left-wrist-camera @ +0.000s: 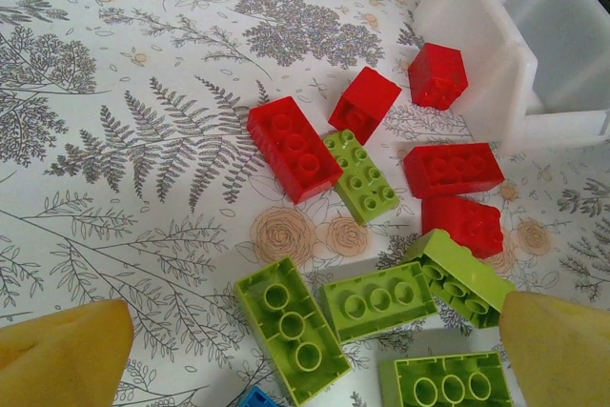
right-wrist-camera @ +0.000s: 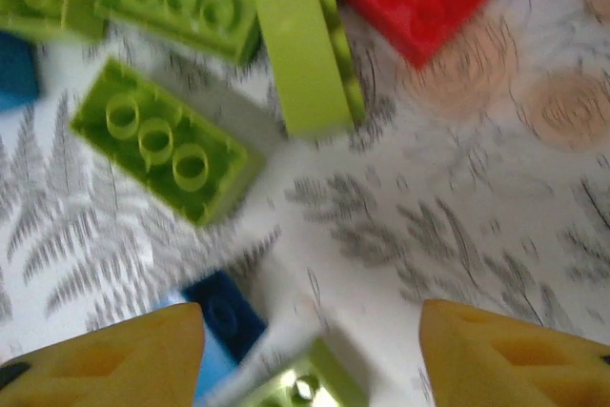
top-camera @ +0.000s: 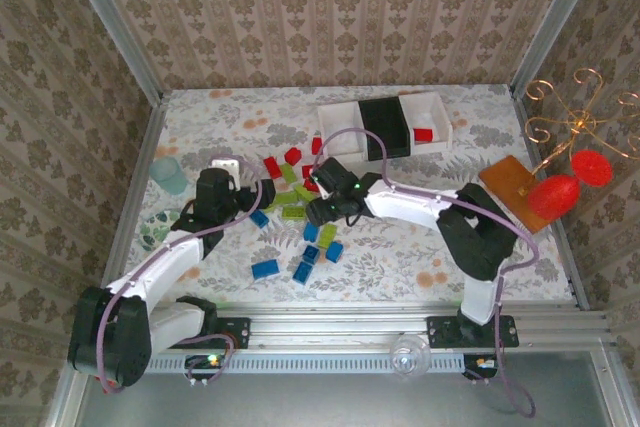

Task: Sort the legos into containers by color
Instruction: Pick up the lego from the center of the table.

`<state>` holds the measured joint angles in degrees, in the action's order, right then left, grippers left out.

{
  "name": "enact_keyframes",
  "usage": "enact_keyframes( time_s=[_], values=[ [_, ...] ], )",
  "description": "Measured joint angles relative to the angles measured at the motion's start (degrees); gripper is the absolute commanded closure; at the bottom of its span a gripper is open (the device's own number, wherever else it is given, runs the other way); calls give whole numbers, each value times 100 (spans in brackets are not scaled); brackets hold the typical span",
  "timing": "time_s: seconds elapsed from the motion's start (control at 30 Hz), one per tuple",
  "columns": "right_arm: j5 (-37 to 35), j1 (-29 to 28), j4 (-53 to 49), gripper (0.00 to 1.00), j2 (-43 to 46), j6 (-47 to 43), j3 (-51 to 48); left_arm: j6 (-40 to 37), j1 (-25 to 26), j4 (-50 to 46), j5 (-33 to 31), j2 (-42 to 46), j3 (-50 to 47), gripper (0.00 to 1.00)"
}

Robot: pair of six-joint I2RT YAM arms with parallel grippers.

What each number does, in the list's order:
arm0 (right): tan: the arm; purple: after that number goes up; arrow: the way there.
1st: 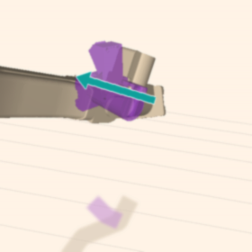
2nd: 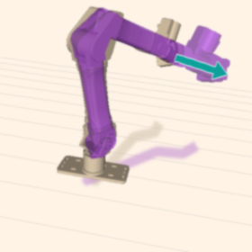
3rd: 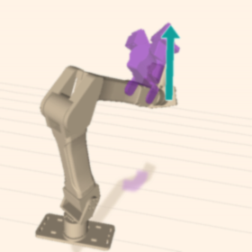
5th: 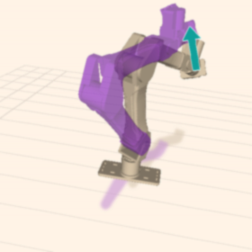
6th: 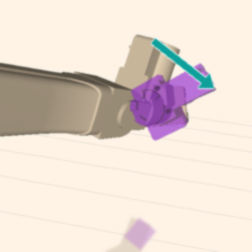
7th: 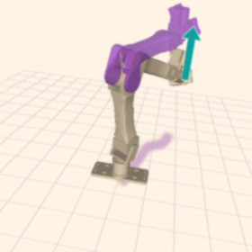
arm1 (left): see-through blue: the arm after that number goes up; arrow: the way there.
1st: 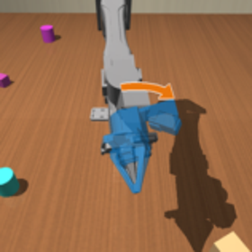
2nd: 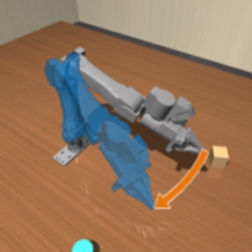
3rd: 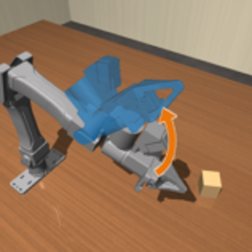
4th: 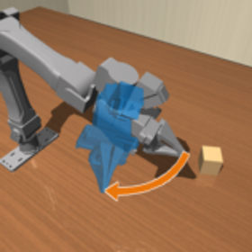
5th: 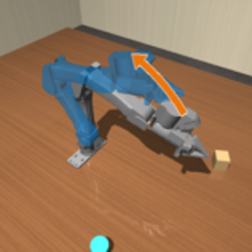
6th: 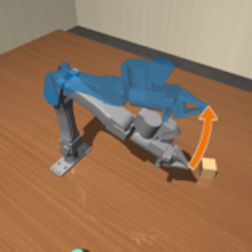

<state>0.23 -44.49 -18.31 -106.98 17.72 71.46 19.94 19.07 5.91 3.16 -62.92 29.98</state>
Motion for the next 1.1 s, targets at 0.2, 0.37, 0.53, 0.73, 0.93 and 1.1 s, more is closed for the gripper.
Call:
enact_keyframes(
  time_s=[0.2, 0.37, 0.53, 0.73, 0.93, 1.1],
  values=[
    [319, 223, 269, 51, -837, -52, 769, 0, -4, 2, -22, 22, -35, 0],
    [461, 275, 293, 57, -1340, -173, 1307, -2, -4, 7, -39, 103, -35, 0],
    [452, 278, 195, 65, -1661, -385, 1631, -2, -4, 4, -59, 118, -37, 0],
    [433, 289, 120, 77, -1766, -632, 1762, -2, -4, 7, -59, 118, -37, 0],
    [479, 433, 52, 78, -1263, -704, 1233, -2, -4, 7, -50, 118, -37, 0],
    [1023, 1331, 365, 77, 208, -260, 125, 0, 26, 22, -2, 116, -37, 0]
  ],
)
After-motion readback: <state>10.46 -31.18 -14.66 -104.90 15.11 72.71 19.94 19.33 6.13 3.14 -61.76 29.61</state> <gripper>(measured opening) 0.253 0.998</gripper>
